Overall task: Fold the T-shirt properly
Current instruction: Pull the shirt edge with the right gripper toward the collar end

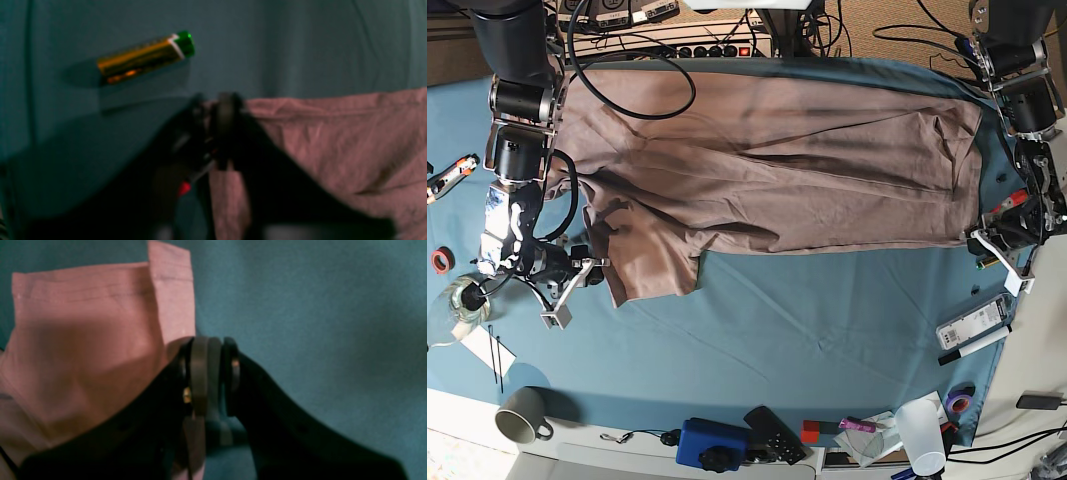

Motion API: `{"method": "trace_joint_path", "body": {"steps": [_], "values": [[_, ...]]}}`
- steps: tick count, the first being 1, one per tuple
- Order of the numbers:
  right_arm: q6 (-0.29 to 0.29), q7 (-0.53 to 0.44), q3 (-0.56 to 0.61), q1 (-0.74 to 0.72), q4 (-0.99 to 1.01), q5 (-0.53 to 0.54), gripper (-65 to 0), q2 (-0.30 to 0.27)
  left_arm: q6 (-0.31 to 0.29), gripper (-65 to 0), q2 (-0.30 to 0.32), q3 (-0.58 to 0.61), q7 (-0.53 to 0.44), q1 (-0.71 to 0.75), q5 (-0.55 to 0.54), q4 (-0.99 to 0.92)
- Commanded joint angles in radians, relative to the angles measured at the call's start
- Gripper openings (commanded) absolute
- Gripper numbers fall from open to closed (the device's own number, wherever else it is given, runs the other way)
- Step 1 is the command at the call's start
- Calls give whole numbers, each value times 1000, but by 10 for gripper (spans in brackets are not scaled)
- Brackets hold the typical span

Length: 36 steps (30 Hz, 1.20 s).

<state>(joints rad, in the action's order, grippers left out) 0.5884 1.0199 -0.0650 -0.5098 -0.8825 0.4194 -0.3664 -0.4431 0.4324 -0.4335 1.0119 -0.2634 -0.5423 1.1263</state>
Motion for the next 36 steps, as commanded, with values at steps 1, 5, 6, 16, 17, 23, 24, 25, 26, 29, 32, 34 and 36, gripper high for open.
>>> {"method": "trace_joint_path", "body": {"steps": [1, 5, 6, 16, 17, 23, 24, 25, 26, 29, 32, 34, 36], "values": [[-5, 45, -1, -11, -3, -24, -592, -14, -4, -650, 13, -1, 28, -11, 5, 8], [-17, 23, -1, -11, -4, -24, -650, -14, -41, -650, 13, -1, 28, -12, -21, 8], [-17, 11, -1, -11, -4, -24, -650, -14, -40, -650, 14, -1, 26, -12, -24, 8], [-17, -19, -3, -22, -147, -16, -650, -16, 9, -650, 17, -1, 39, -75, -87, 9], [-17, -18, -3, -22, -174, -16, -650, -16, 8, -650, 18, -2, 58, -85, -106, 9], [-17, -3, -3, -22, -309, -10, -650, -17, 9, -650, 29, -2, 188, -131, -243, 12], [-17, 11, -3, -22, -326, 5, -650, -20, 9, -650, 36, -2, 201, -135, -264, 12], [-17, 27, -3, -22, -341, 29, -650, -25, 10, -650, 45, -2, 213, -138, -280, 12], [-17, 39, -3, -22, -351, 56, -650, -31, 15, -650, 54, -2, 225, -139, -286, 13], [-16, 54, -3, -22, -366, 112, -650, -58, 35, -650, 87, -2, 255, -138, -285, 21], [-17, 59, -3, -22, -369, 115, -650, -88, 34, -650, 119, -2, 291, -138, -310, 23], [-17, 70, -5, -22, -369, 116, -650, -106, 34, -650, 131, -2, 313, -138, -333, 23], [-16, 92, -12, -22, -369, 134, -650, -121, 31, -650, 135, -2, 322, -137, -334, 23]]}}
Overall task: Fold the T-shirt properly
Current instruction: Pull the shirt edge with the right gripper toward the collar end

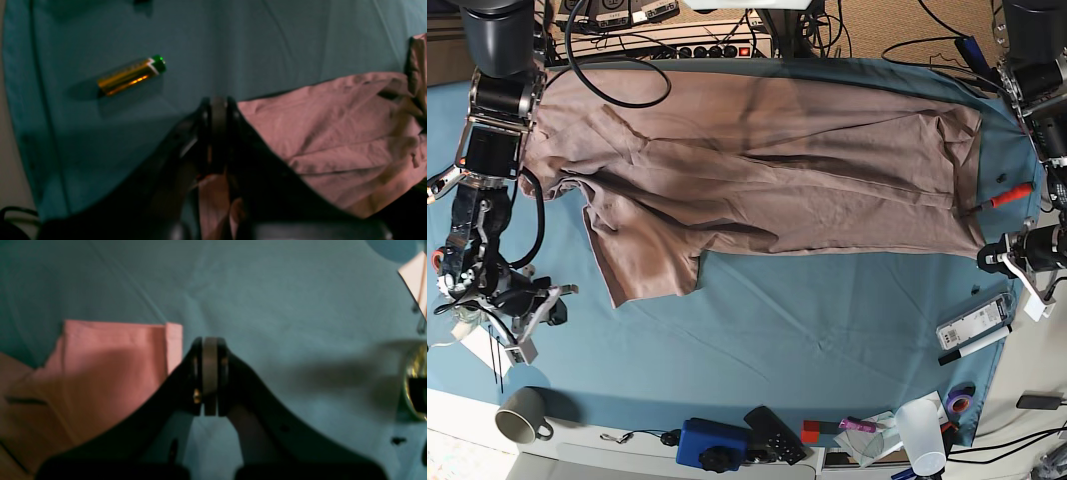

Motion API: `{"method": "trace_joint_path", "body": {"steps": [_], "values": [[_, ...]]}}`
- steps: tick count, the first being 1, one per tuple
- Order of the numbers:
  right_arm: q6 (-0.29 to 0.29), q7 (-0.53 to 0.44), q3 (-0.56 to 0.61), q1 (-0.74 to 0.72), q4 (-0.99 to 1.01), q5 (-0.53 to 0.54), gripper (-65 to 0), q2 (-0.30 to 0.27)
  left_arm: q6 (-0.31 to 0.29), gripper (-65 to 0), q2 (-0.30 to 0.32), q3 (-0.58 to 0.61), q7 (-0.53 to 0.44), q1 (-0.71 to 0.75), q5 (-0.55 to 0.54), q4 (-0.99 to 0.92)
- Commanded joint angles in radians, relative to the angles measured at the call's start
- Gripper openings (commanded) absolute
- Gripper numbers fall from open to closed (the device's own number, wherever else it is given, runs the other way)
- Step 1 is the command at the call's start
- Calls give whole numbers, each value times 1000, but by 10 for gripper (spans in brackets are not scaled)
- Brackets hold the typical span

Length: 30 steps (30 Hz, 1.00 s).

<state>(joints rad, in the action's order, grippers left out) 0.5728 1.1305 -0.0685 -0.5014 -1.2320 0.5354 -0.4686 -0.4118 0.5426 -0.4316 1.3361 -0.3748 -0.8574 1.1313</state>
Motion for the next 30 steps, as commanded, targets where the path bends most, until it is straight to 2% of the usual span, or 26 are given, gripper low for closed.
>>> {"method": "trace_joint_path", "body": {"steps": [1, 6, 11, 13, 18, 23, 30], "values": [[-1, -8, -14, -30, -19, 37, -650, -26, -1, -650, 23, -4, 3, -24, -28, 18], [14, 48, -81, -30, -19, 121, -650, -56, -34, -650, 25, -4, 56, -24, -94, 18], [54, 151, -184, -27, -38, 206, -650, -61, -35, -650, 26, -4, 60, -24, -144, 27], [64, 181, -199, -22, -58, 212, -650, -61, -61, -650, 26, -4, 60, -24, -146, 38], [63, 188, -200, 3, -71, 218, -650, -61, -60, -650, 29, -4, 60, -5, -150, 55], [63, 203, -202, 45, -80, 235, -650, -61, -61, -650, 54, -4, 60, 79, -188, 87], [63, 208, -202, 140, -216, 235, -650, -81, -61, -650, 61, -39, 60, 208, -196, 249]]}}
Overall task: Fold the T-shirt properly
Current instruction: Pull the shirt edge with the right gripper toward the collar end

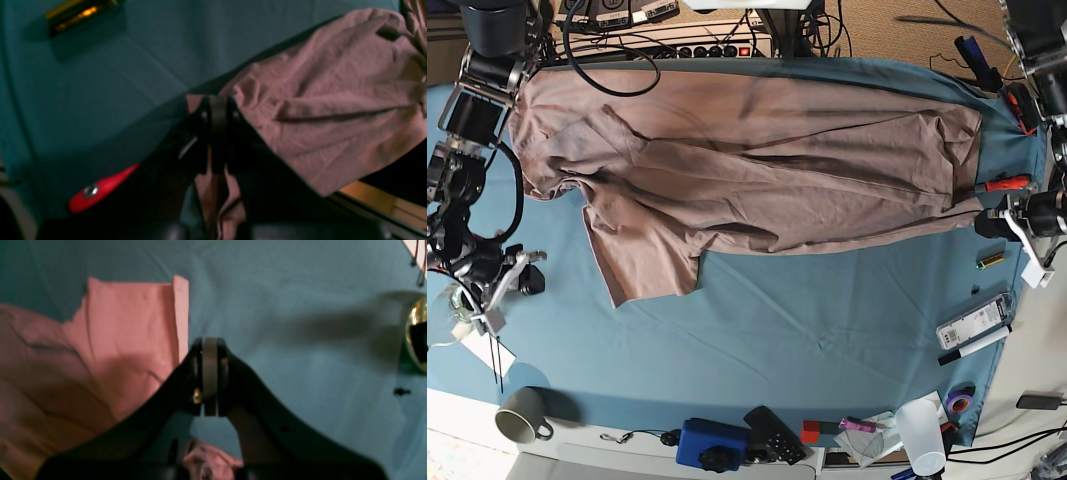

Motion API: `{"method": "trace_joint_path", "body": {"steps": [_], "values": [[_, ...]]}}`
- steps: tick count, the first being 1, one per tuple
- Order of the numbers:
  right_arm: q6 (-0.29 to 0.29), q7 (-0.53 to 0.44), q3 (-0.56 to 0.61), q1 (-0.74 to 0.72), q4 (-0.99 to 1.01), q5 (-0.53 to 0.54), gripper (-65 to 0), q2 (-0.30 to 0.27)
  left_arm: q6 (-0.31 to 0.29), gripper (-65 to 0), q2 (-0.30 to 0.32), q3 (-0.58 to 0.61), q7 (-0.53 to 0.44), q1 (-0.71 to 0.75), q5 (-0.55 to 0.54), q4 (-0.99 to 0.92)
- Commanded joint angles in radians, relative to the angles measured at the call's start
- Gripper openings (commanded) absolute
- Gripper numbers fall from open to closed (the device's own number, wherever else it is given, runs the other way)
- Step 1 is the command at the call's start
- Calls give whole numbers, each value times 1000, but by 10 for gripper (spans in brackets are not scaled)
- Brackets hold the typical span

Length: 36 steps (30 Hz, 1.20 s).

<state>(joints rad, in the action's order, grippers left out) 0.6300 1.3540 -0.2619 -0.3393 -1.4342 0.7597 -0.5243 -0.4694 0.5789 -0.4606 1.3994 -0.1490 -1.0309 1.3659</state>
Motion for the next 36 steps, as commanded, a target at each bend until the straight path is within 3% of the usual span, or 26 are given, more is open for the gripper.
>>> {"method": "trace_joint_path", "body": {"steps": [1, 8, 11, 22, 31, 36], "values": [[6, -15, -9, -7, -25, 10, -650, -29, -3, -650, 25, -23, -3, 1, -23, 43], [5, 1, -88, 69, -53, 72, -650, -40, -5, -650, 25, -143, -3, 140, -39, 198], [5, 42, -150, 87, -53, 107, -650, -41, -49, -650, 25, -174, -3, 192, -95, 220], [10, 42, -219, 220, -58, 193, -650, -40, -48, -650, -17, -178, -3, 294, -107, 220], [35, 42, -443, 357, -161, 219, -650, -41, -48, -650, -16, -179, -3, 302, -107, 220], [35, 42, -479, 412, -174, 220, -650, -40, -48, -650, -16, -179, -3, 301, -107, 220]]}}
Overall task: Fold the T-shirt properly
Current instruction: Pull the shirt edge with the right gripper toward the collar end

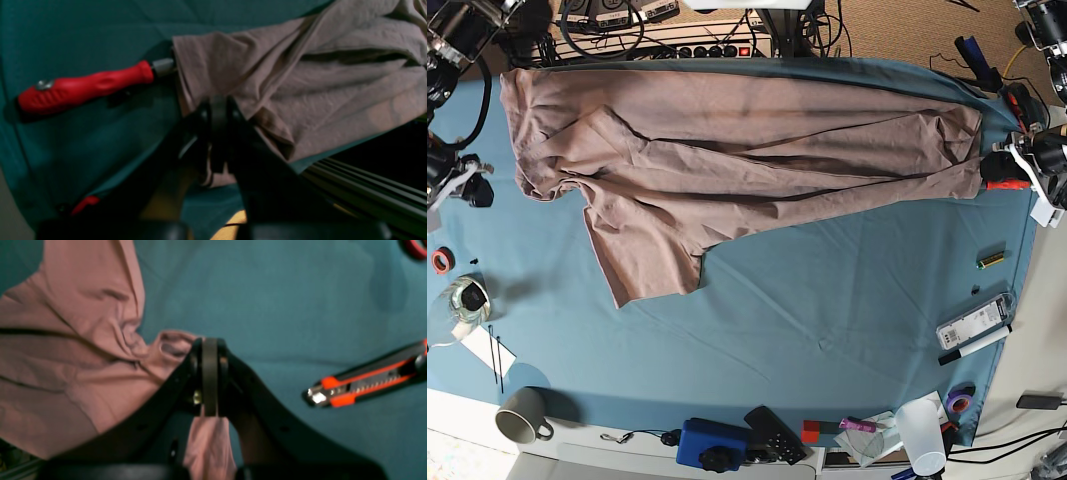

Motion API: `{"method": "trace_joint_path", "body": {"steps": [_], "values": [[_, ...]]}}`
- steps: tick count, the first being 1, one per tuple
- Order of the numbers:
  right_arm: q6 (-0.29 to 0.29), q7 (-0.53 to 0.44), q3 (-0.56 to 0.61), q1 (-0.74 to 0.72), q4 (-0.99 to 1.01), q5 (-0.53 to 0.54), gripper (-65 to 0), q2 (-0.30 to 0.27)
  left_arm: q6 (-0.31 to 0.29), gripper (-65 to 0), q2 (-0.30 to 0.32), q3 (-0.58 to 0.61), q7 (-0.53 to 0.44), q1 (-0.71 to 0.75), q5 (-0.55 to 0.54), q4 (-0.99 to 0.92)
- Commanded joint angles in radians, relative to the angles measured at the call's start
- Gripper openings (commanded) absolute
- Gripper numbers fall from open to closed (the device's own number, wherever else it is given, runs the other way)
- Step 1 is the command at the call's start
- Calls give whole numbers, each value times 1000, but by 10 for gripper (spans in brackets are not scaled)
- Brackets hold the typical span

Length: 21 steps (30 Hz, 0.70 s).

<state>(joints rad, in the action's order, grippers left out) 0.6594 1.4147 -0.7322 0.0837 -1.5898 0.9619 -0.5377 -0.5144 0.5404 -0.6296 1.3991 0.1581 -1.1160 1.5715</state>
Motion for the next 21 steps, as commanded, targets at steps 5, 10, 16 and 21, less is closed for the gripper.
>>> {"method": "trace_joint_path", "body": {"steps": [5, 10, 16, 21], "values": [[7, -18, -8, -38, -19, 18, -650, -27, -3, -650, 22, -10, -3, -6, -23, 15], [39, -18, -6, -79, -19, 18, -558, -27, -4, -650, 23, -10, -3, -6, -23, 15], [39, -53, 29, -151, -18, -14, -489, -27, -4, -650, 23, -10, -3, -6, -23, 15], [18, -123, 239, -273, -18, -160, -489, -27, -4, -650, 23, -10, -3, -6, -22, 15]]}}
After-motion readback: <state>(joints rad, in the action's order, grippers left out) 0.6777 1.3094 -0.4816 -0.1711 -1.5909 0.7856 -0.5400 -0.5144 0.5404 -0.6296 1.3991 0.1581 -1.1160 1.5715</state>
